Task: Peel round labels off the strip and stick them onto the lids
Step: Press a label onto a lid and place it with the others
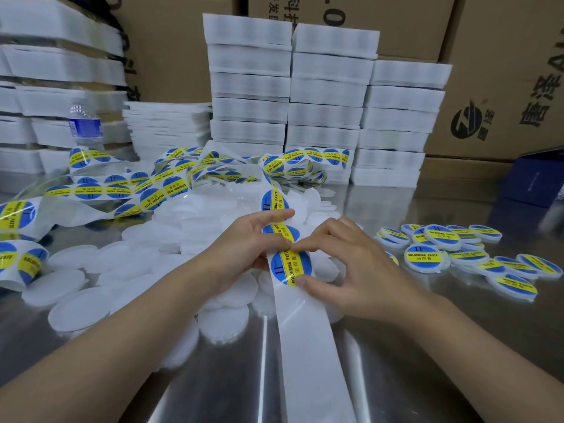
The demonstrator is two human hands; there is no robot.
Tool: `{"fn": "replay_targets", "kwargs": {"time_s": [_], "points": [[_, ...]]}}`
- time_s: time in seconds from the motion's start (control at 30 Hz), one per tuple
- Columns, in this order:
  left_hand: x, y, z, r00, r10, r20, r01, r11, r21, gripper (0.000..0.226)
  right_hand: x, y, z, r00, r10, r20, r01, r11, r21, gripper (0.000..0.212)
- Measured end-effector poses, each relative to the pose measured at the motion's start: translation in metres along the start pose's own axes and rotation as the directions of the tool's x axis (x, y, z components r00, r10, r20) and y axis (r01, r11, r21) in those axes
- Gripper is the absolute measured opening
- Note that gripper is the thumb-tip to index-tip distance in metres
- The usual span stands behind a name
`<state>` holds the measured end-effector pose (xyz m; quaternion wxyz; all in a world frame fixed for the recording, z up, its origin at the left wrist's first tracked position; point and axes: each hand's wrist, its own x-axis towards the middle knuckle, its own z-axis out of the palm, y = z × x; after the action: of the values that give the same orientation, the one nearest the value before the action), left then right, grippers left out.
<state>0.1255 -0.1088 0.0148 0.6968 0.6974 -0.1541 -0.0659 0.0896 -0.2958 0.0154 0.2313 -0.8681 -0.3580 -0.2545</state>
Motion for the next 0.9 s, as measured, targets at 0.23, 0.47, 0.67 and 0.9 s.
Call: {"fn": "replay_targets", "kwargs": {"time_s": [0.23,0.47,0.67,0.9], "points": [[-0.0024,0.0028,0.0003,0.999,-0.023,0.035,0.024,1.0,-0.003,0.041,0.0016,0.0048,0.0017,0.999,-0.005,-0.034,0.004,1.0,-0.016,0.025],[-0.0027,0.004,0.002,0.997,-0.055,0.05,0.055,0.998,0.009,0.038,0.0038,0.0069,0.0038,0.991,-0.046,-0.129,0.036,0.996,-0.076,0.012],[-0.0022,0.0041,0.0016,0.997,-0.07,0.036,0.069,0.998,0.011,0.039,0.0041,0.0058,0.0041,0.985,-0.089,-0.145,0.073,0.992,-0.107,0.01],[-0.0028,0.0027,0.0012,0.996,-0.071,0.059,0.069,0.997,0.039,0.042,0.0036,0.0042,0.0025,0.984,-0.094,-0.151,0.078,0.991,-0.111,0.011]]}}
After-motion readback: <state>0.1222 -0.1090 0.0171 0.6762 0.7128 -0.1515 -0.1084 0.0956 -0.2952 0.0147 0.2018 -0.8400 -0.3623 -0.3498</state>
